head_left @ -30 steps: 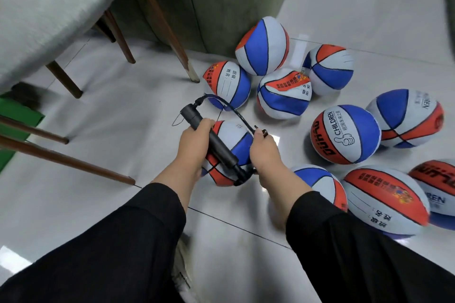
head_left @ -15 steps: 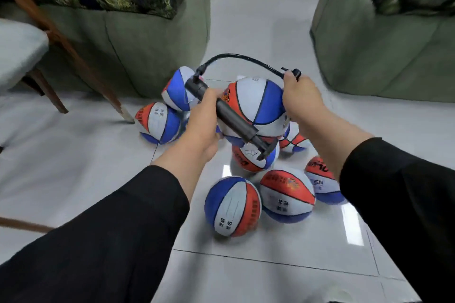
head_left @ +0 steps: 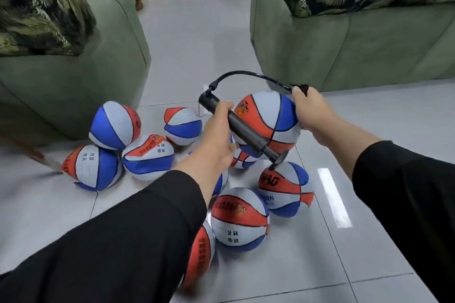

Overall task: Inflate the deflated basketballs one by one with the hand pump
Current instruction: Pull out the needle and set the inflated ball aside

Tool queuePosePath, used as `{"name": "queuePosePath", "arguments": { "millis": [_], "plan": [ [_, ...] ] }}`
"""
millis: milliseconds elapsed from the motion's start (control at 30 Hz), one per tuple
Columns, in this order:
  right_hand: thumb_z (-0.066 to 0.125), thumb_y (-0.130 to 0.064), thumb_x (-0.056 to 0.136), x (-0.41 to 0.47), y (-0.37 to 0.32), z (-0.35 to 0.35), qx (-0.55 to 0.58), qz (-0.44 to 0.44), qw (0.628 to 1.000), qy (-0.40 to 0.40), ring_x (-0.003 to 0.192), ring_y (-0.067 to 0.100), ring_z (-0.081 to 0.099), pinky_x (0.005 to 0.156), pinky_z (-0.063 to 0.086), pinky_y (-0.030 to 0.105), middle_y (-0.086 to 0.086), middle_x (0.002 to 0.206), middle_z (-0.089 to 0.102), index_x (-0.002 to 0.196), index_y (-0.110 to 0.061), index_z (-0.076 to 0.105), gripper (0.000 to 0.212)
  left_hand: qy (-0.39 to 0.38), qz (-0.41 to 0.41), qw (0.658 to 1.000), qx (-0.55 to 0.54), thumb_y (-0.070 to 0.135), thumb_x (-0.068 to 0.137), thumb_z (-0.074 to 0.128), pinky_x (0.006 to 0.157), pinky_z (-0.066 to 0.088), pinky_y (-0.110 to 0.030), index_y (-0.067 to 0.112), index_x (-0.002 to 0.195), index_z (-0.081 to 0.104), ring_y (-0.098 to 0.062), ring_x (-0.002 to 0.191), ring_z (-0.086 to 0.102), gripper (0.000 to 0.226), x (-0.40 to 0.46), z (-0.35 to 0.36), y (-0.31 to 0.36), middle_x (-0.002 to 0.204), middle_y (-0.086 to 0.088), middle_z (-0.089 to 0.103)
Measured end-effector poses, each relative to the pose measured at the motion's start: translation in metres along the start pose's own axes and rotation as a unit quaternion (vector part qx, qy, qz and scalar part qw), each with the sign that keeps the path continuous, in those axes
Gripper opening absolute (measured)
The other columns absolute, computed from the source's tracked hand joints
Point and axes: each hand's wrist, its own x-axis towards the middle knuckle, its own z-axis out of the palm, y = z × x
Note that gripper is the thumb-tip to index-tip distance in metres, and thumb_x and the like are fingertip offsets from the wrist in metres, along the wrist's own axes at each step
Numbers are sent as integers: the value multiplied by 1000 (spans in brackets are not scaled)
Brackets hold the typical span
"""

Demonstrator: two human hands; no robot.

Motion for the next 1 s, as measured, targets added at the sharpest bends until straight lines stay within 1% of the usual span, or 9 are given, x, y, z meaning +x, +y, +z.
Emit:
{"name": "queuePosePath", "arguments": {
  "millis": [100,233,400,533,633,733,833,933,1000],
  "plan": [
    [35,-56,98,37,35,-11,25,37,999,18,88,25,50,80,47,41,3,101,55,114,-17,52,46,1,-14,1000,12,36,96,63,100,51,-46,20,91,54,-19,80,58,19,34,32,-11,83,-1,54],
    [32,-50,103,77,77,-21,27,65,996,53,85,24,46,78,40,39,1,93,50,106,-22,46,32,-2,-39,998,44,36,94,65,82,42,-41,19,88,53,-20,70,49,22,79,73,-32,75,0,48],
    [32,-50,102,107,125,-19,47,117,990,69,75,21,43,67,39,34,-1,86,46,106,-22,41,30,-9,-70,995,76,41,88,68,99,50,-40,20,88,55,-24,87,55,25,126,101,-61,82,-3,54],
    [33,-53,98,118,161,-6,40,167,985,36,84,26,46,73,44,39,2,91,49,113,-17,47,42,4,-108,989,104,43,91,66,96,53,-39,20,88,56,-26,87,57,25,149,108,-86,84,-3,56],
    [34,-47,102,120,172,0,22,183,983,17,86,27,48,72,42,36,8,99,52,120,-12,51,43,-1,-124,985,122,39,96,62,71,48,-31,21,88,57,-20,74,56,20,155,112,-99,76,-1,56],
    [35,-43,104,120,173,5,3,169,986,-1,86,28,50,74,41,37,11,94,53,108,-11,52,37,-16,-149,981,126,43,93,64,86,44,-36,20,89,55,-18,81,48,25,155,116,-107,77,1,48],
    [34,-40,106,121,169,9,-26,162,986,-33,83,28,50,77,43,39,12,95,54,105,-11,52,34,-4,-158,979,130,47,91,63,100,46,-45,21,90,57,-22,90,52,26,158,115,-109,79,1,53],
    [35,-38,106,121,166,6,-22,165,986,-24,69,23,47,64,42,33,10,90,55,106,-8,54,35,-8,-158,981,115,42,95,62,83,53,-37,21,86,58,-20,74,59,23,160,112,-107,68,1,60],
    [37,-39,106,121,166,2,-6,166,986,-11,69,22,48,63,41,32,12,98,60,110,-7,58,38,-1,-150,983,110,40,96,62,76,51,-34,20,86,57,-19,74,59,23,162,108,-104,74,0,59]
  ]
}}
